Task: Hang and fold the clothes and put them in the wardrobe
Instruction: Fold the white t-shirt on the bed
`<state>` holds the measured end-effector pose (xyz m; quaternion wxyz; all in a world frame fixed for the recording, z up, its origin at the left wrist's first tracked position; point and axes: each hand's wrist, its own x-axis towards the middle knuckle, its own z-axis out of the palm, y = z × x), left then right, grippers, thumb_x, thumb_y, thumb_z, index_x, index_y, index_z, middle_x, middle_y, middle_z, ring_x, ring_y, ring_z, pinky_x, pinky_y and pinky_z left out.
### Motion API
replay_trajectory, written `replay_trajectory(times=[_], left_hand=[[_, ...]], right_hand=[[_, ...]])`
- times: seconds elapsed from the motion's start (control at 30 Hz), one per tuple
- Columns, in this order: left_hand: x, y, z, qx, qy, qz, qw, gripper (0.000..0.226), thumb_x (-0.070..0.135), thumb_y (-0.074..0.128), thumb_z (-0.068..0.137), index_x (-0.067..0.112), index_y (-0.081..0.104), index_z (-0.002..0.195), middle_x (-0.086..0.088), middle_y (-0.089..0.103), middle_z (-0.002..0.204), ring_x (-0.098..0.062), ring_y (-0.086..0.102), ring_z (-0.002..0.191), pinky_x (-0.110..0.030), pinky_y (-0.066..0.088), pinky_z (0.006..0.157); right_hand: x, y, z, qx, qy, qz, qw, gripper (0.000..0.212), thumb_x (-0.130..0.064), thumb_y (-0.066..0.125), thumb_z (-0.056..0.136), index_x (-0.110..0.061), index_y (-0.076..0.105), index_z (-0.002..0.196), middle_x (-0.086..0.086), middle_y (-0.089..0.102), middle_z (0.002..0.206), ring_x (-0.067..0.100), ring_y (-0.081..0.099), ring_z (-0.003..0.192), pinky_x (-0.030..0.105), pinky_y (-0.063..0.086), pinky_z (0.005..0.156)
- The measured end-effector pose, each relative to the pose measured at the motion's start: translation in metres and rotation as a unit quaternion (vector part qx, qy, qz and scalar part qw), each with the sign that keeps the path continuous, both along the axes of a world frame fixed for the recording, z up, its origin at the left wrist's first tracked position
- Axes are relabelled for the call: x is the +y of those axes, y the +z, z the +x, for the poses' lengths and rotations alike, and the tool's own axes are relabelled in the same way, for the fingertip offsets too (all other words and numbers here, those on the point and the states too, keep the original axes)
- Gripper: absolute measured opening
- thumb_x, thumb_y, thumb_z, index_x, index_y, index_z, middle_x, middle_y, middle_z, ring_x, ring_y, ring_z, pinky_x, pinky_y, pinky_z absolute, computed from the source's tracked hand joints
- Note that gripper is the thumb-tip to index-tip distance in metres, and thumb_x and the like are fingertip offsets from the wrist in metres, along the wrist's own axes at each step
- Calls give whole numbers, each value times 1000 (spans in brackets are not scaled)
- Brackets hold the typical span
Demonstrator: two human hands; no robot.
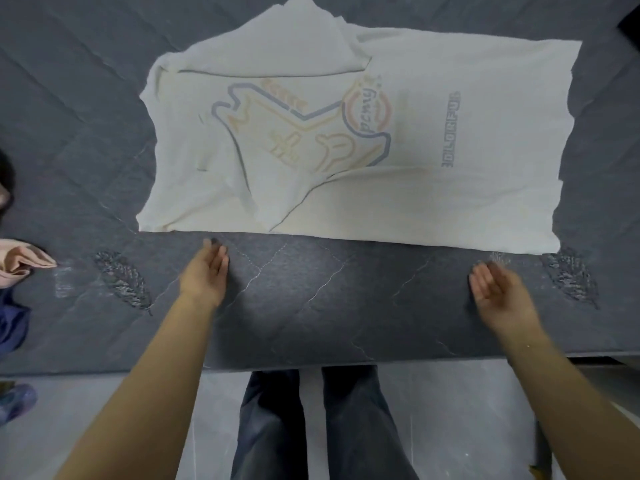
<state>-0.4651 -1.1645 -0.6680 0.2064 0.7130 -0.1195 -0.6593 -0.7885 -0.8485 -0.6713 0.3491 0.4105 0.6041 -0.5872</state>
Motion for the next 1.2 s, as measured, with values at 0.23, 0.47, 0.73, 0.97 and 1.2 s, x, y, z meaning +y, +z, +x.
replay_trajectory(times=[0.23, 0.47, 0.73, 0.97, 1.2], left_hand=[[-36, -1, -37, 83, 159, -34, 983, 20, 28, 64, 93, 11, 66, 103, 0, 70, 111, -11, 70, 94, -23, 58, 73], [-20, -1, -25, 51, 196, -91, 975, 39, 26, 53, 100, 12, 52, 136, -2, 62, 130, -14, 60, 118, -23, 58, 69], [58, 6, 41, -23, 144, -51, 988, 21, 29, 47, 102, 15, 58, 114, 1, 62, 119, -11, 62, 105, -20, 56, 69], [100, 0, 78, -28, 165, -14, 986, 8, 23, 52, 100, 18, 58, 101, 7, 63, 96, -3, 62, 80, -21, 54, 87], [86, 6, 109, -148, -7, -162, 976, 64, 15, 61, 96, 24, 24, 147, 5, 51, 129, -17, 58, 114, -35, 54, 89]], right_hand=[[-37, -9, -24, 41, -111, -155, 981, 18, -33, 70, 87, -17, 75, 94, 2, 74, 108, 13, 70, 103, 26, 57, 84], [-33, -7, -48, 22, -260, -186, 947, 19, -18, 72, 87, -11, 71, 105, 4, 70, 120, 16, 66, 111, 32, 54, 92], [55, 13, -16, 13, -246, -90, 965, 11, -18, 70, 90, -14, 71, 100, 0, 72, 109, 11, 70, 98, 28, 58, 81], [79, 3, 26, 13, -112, 8, 994, 19, -30, 52, 100, -17, 60, 88, -5, 69, 85, 7, 63, 84, 21, 52, 91], [27, 4, 114, -31, 28, -37, 998, 17, -29, 53, 100, -14, 59, 104, 1, 61, 101, 11, 61, 95, 28, 47, 98]])
